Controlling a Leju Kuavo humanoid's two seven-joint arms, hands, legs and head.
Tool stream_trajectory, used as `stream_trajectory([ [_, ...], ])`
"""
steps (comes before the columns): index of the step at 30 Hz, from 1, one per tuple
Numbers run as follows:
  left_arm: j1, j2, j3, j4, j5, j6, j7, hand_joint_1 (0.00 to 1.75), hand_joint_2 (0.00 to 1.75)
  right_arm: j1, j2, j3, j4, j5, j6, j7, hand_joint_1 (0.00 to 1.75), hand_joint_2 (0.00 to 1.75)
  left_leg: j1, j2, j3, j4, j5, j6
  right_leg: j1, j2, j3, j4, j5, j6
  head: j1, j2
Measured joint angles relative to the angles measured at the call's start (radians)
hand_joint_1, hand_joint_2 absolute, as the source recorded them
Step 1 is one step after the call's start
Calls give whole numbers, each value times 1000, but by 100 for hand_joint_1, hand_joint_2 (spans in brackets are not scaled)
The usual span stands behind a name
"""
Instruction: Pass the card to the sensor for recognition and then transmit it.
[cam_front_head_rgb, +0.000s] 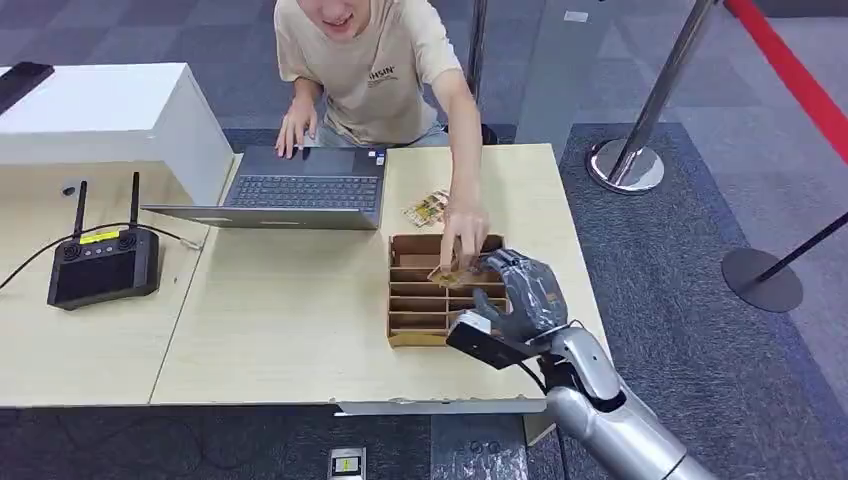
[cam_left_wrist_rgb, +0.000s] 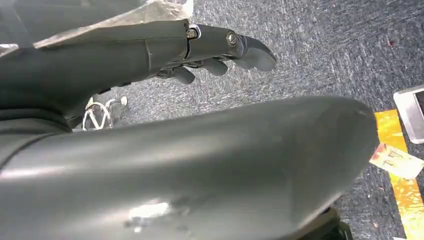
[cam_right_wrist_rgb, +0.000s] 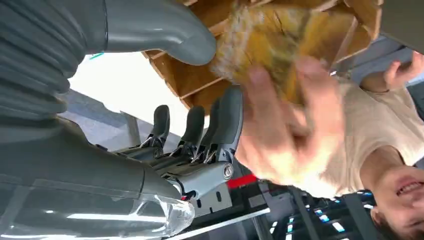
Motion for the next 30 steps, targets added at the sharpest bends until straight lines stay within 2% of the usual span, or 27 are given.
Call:
stream_trajectory([
  [20, 0, 0, 0, 0, -2, 1, 0, 0, 0, -6, 2, 5, 56, -8, -2, 4, 94, 175, 0, 0, 0, 0, 0, 0, 0, 0, 0, 0, 0, 0, 0, 0],
  [30, 0, 0, 0, 0, -5, 2, 0, 0, 0, -14, 3, 6, 79, -21, -5, -5, 106, 175, 0, 0, 0, 0, 0, 0, 0, 0, 0, 0, 0, 0, 0, 0],
])
